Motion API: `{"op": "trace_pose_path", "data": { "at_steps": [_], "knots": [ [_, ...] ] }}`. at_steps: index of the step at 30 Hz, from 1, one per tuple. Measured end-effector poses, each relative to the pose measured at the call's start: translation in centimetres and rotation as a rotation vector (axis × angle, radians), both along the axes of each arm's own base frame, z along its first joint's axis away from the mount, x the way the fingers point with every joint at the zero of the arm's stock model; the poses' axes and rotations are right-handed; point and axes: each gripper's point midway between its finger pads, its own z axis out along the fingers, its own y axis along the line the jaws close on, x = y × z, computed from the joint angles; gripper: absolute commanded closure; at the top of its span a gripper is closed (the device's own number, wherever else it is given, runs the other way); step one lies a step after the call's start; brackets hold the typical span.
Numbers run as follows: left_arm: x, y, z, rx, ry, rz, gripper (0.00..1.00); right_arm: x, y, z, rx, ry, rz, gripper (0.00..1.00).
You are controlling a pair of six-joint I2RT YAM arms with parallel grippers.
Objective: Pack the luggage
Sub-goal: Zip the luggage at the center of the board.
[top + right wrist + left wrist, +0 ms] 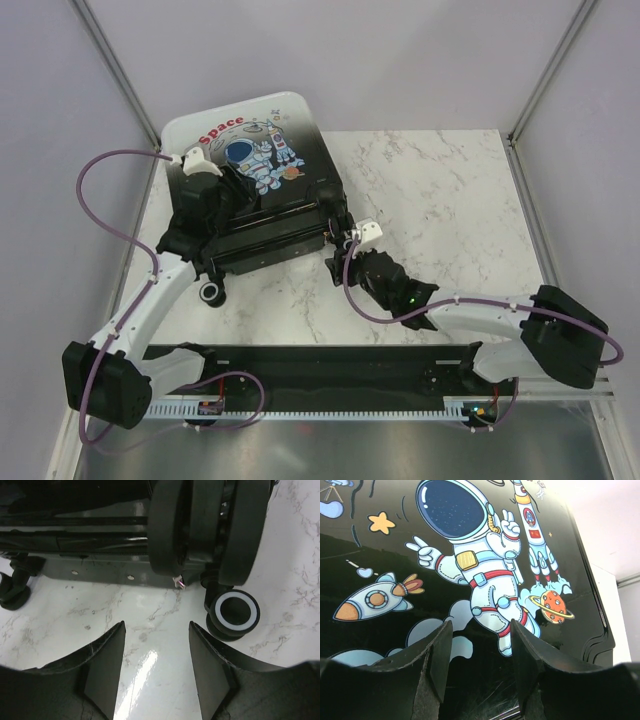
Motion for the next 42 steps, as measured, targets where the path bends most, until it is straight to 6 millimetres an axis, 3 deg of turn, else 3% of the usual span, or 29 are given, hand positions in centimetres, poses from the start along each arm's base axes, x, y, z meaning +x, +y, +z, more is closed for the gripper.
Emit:
{"op": "trace_pose_path", "data": {
  "at_steps": [7,16,19,20,21,23,25,29,33,36,42],
  "knots": [
    [0.0,0.1,-0.1,-0.01,-0.007,-0.009,0.43,2.2,2.6,1.2,0.043,-0.115,-0.103,0.39],
    [-0.1,0.2,0.0,-0.025,-0.012,-0.022,0.43,4.7,3.6,-1.5,0.025,-0.179,-0.2,0.41],
    [-0.2,0.1,0.0,-0.026,-0.011,-0.027,0.43,5.2,3.8,-1.9,0.023,-0.209,-0.214,0.46],
    [-0.3,0.2,0.0,-0.026,-0.01,-0.025,0.43,5.4,3.8,-2.0,0.021,-0.216,-0.218,0.53],
    [-0.4,0.3,0.0,-0.025,-0.008,-0.024,0.41,5.5,3.9,-2.2,0.016,-0.224,-0.22,0.56],
    [-1.0,0.5,0.2,-0.02,-0.001,-0.024,0.23,5.8,4.3,-2.2,0.018,-0.237,-0.222,0.65],
    [-2.0,0.9,0.7,-0.014,-0.002,-0.017,0.23,6.2,4.7,-2.2,0.016,-0.252,-0.222,0.73],
    [-5.6,3.1,0.7,0.027,0.048,0.045,0.24,6.6,4.8,-2.0,0.013,-0.275,-0.234,1.0],
    [-9.6,6.0,0.3,0.073,0.098,0.138,0.24,6.9,4.5,-1.7,0.005,-0.291,-0.251,1.0],
    [-13.2,8.4,-1.4,0.131,0.186,0.21,0.24,7.0,4.4,-1.7,0.002,-0.292,-0.254,1.0],
    [-16.3,10.8,-3.5,0.212,0.295,0.29,0.22,7.2,3.1,-1.8,-0.011,-0.282,-0.26,1.0]
  ]
}}
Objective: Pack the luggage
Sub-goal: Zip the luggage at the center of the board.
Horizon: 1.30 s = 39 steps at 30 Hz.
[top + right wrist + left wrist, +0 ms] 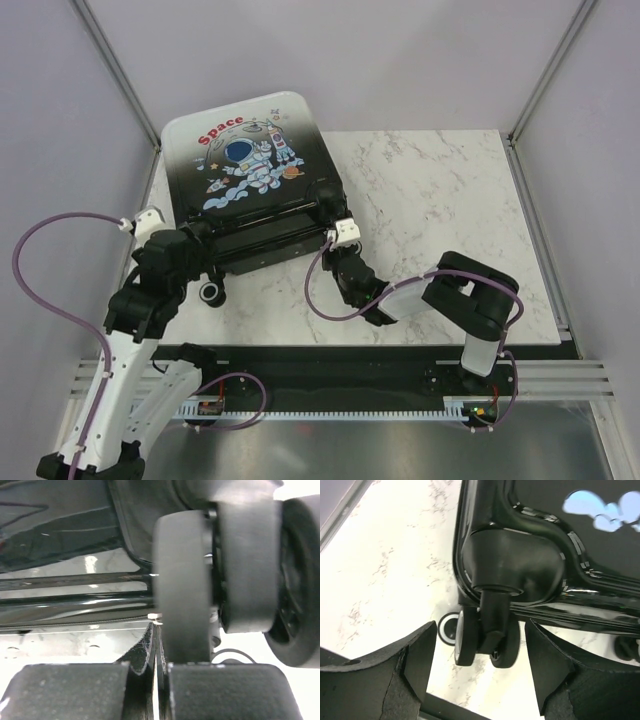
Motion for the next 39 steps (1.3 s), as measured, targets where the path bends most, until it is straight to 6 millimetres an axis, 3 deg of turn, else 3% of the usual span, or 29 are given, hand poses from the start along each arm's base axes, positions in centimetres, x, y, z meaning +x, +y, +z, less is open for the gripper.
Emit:
{"op": "trace_pose_path", "data": {
  "at_steps": [6,9,10,13,14,22,30,33,39],
  "knots": [
    [0.4,0.0,-2.8,0.025,0.114,0.018,0.24,0.4,-1.5,-0.5,-0.01,0.016,-0.018,1.0],
    [0.9,-0.2,-4.1,0.013,0.126,0.027,0.48,0.5,-2.6,-0.4,-0.008,0.023,-0.032,1.0],
    [1.4,-0.4,-3.9,-0.003,0.102,0.032,0.65,0.5,-2.9,-0.3,-0.004,0.026,-0.032,1.0],
    [1.6,-0.5,-3.8,-0.023,0.083,0.043,0.94,0.6,-4.0,-0.1,0.004,0.035,-0.04,1.0],
    [1.6,-0.5,-3.8,-0.027,0.079,0.047,0.97,0.8,-4.6,-0.1,0.006,0.037,-0.053,1.0],
    [1.5,-0.5,-3.7,-0.054,0.054,0.065,0.98,3.4,-10.4,1.5,0.058,0.024,-0.185,1.0],
    [1.2,-0.3,-3.4,-0.06,0.037,0.081,0.98,3.4,-12.5,3.1,0.128,0.048,-0.163,1.0],
    [1.0,-0.1,-3.4,-0.057,0.027,0.087,0.98,3.4,-13.1,3.2,0.148,0.084,-0.128,0.93],
    [1.2,0.9,-3.7,-0.079,-0.008,0.124,0.98,2.0,-13.2,0.9,0.141,0.201,-0.037,0.76]
  ]
}}
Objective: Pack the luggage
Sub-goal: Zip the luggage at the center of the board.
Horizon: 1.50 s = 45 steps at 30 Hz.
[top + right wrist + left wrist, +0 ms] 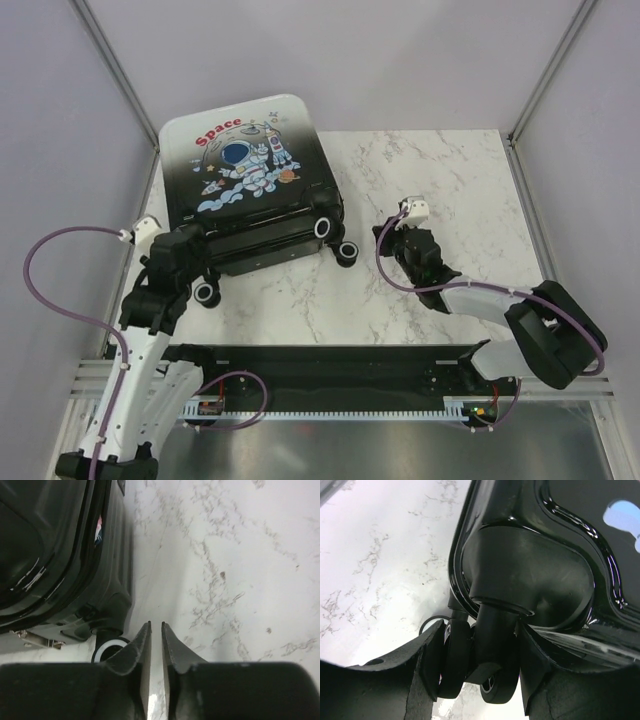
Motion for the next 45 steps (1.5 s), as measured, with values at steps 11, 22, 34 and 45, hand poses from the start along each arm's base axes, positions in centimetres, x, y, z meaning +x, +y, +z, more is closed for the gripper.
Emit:
{"op": "trace_pose_path", "data": {
  "at_steps": [11,22,34,45],
  "knots": [
    [0.1,3.6,-0.4,-0.03,0.014,0.063,0.98,3.5,-0.2,1.1,0.182,0.155,0.2,0.38],
    [0.7,6.5,-0.7,-0.06,0.051,0.041,0.98,4.8,7.7,2.1,0.598,0.364,0.57,0.28],
    [1.3,7.9,-0.9,-0.018,0.115,0.015,0.98,5.8,9.6,2.5,0.728,0.417,0.674,0.38],
    [1.3,8.0,-0.9,-0.022,0.122,0.008,0.98,6.9,10.7,0.2,0.592,0.464,0.636,0.42]
  ]
}}
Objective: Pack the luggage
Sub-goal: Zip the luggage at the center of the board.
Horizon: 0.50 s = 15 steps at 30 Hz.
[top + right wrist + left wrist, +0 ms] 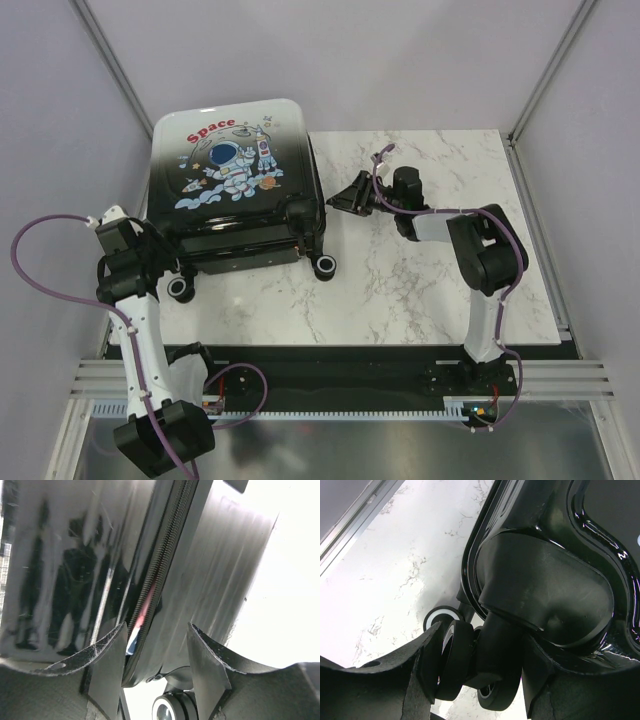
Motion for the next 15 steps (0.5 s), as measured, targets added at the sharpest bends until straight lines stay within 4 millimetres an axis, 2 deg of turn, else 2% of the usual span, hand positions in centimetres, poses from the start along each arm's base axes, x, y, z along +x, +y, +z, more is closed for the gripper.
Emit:
{"op": "trace_pose_path", "data": {
  "at_steps": [6,15],
  "knots": [
    [0.1,0.2,0.0,0.009,0.006,-0.003,0.98,0.2,1.0,-2.0,-0.053,0.021,0.021,0.42],
    [0.2,0.5,0.0,0.021,0.008,-0.008,0.98,0.3,1.2,-2.1,-0.091,0.0,0.043,0.43]
  ]
}}
